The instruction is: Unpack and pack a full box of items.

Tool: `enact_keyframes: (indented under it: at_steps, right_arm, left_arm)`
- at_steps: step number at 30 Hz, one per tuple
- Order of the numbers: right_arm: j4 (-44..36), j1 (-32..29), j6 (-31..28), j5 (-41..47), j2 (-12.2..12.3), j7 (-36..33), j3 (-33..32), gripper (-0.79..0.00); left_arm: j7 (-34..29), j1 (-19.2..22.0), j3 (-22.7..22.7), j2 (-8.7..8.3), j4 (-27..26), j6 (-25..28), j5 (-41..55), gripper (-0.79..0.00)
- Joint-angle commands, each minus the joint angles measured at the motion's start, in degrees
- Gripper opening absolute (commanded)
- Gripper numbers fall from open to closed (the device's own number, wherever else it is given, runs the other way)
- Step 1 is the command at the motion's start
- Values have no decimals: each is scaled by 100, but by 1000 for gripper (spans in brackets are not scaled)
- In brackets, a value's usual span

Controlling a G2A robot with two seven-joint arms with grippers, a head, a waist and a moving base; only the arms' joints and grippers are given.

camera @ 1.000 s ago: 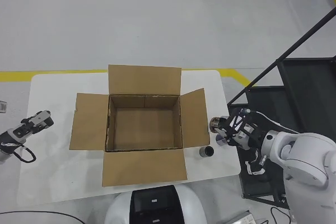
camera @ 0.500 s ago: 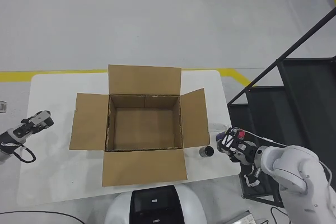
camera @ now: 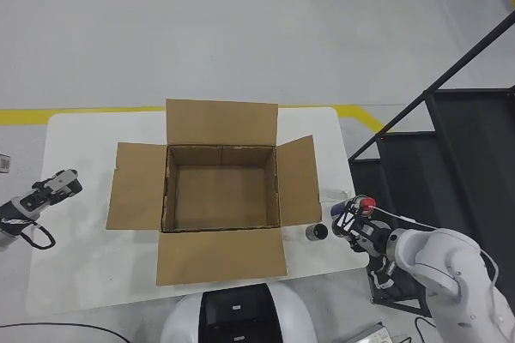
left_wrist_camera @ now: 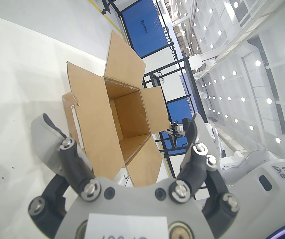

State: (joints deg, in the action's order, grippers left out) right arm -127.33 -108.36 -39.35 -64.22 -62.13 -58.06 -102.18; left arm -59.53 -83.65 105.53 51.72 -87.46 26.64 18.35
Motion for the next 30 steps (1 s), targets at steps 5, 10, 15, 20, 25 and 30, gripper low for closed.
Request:
enact_keyframes:
  at_steps: [5,10,15,20,25,30]
  right_arm:
    - [0,0,0,0,0,0,0,-785]
    - [218,-117,-109,-293,21,294,-25,-785]
    - [523,-530,-342,-1207,57,842,-97,-785]
    - [1042,-668,112,-2307,50,1701,244,-785]
    - [1575,-419,456,-3063,41,2174,771,-785]
    - [2034,-59,597,-3319,24,2313,1156,-785]
  left_arm:
    - [0,0,0,0,0,0,0,0]
    - [0,0,0,0,0,0,0,0]
    - [0,0,0,0,0,0,0,0]
    - [0,0,0,0,0,0,0,0]
    - [0,0,0,0,0,0,0,0]
    - [0,0,0,0,0,0,0,0]
